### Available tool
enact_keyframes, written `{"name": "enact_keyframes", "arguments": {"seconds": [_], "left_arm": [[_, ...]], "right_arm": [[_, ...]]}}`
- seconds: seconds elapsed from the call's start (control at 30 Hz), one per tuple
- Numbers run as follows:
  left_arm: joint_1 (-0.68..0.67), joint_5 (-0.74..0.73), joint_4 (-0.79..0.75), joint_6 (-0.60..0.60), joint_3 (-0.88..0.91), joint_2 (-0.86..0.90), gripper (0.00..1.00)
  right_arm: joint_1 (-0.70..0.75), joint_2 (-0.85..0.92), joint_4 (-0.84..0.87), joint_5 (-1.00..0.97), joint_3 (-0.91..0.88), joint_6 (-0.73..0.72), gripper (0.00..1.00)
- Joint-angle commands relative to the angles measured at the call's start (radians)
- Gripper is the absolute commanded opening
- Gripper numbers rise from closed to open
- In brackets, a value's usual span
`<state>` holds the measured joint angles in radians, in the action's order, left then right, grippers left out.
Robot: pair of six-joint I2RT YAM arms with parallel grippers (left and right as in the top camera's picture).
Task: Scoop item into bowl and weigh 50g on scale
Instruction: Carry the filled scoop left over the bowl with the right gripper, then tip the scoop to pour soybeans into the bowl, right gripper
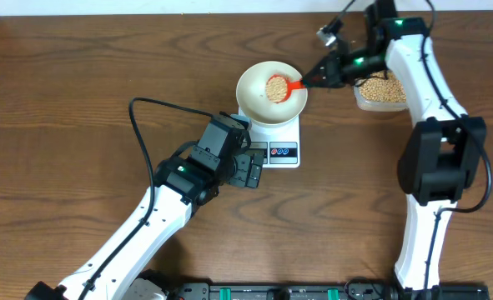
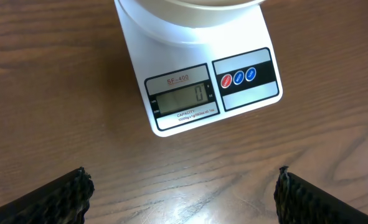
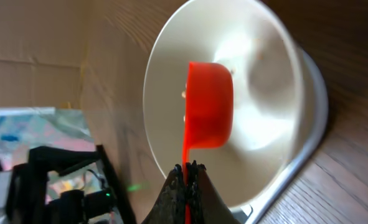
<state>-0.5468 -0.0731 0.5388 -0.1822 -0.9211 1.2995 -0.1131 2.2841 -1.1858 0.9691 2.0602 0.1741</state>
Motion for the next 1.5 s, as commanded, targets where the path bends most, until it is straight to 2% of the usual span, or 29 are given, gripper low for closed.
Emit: {"name": "enact_keyframes", "arguments": {"seconds": [0.0,0.6,1.27,1.47], "left_arm": [[0.001,0.002,0.002,0.01,0.0,-0.014,0.95],[0.001,0.002,0.002,0.01,0.0,-0.014,0.95],[0.001,0.002,0.002,0.01,0.0,-0.014,0.96],[0.001,0.002,0.002,0.01,0.0,-0.014,0.95]], "right_arm": [[-0.039,-0.002,0.006,-0.077,0.039,-0.038,0.01],[-0.165,-0.003,-0.15,-0.528,0.323,-0.055,0.01],[-0.243,-0.049,-0.156,-0.747,0.367,-0.064,0.01],[-0.255,-0.055,-0.158,-0.743,0.367,-0.065,0.01]]}}
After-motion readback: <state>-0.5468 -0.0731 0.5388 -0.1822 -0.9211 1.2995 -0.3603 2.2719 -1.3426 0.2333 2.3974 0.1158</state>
